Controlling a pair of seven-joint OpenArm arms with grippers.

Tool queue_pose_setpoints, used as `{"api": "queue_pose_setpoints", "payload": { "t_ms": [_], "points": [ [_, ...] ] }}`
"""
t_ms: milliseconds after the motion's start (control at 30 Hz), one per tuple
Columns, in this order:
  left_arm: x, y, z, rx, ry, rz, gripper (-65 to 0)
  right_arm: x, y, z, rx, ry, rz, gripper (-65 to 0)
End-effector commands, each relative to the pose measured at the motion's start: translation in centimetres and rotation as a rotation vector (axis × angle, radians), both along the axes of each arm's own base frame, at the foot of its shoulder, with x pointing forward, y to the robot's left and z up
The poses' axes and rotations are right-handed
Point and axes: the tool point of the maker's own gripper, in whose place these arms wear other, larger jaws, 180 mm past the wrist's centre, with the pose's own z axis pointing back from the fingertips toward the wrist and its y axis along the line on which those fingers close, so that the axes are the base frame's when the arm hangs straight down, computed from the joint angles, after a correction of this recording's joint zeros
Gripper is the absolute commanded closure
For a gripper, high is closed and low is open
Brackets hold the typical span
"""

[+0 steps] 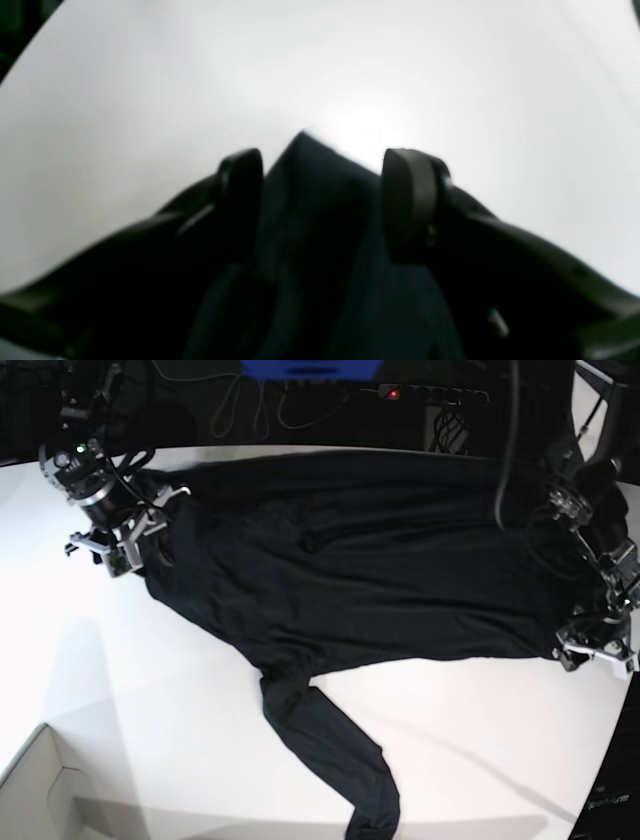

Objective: Layout the t-shirt on the table in an organized manner, then fold the t-shirt properly
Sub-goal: 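Release the collar and grasp the shirt's side edges with both grippers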

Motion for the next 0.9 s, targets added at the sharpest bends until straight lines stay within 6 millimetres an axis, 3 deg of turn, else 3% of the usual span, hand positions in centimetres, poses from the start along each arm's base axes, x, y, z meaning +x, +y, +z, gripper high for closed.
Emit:
{"api": "queue_pose_setpoints", "payload": {
  "t_ms": [0,300,433,567,733,800,867],
  "points": [
    [1.0,1.7,2.6,0.033,-0.065,0.02,-36.7,0.5,-0.2,1.2,0.008,-0.048,0.0,-26.8],
    [-0.4,3.4,1.4,0.062,-0.011,0.116,-36.7,0.5,-0.3,1.2,0.006,-0.047,-0.001,-26.8],
    [0.1,2.3,1.0,0.103,0.021,0.054,-36.7,0.6,-0.3,1.3,0.006,-0.05,0.0,-26.8],
    [-0.4,0.3,-1.6,0.075,0.091,0.003,-36.7,0.6,-0.3,1.3,0.006,-0.051,0.0,-26.8],
    [-0.8,-0.2,-2.4,0.058,0.109,-0.001,-36.0,0.7,-0.6,1.5,-0.011,-0.052,0.011,-26.8],
    [-0.8,-0.2,-2.5,0.059,0.113,-0.004,-33.2,0.9,-0.7,1.6,-0.013,-0.059,0.007,-26.8],
    [-0.8,-0.2,-2.5,0.054,0.11,0.001,-24.7,1.8,-0.6,2.5,-0.014,-0.091,0.014,-26.8]
  ]
}}
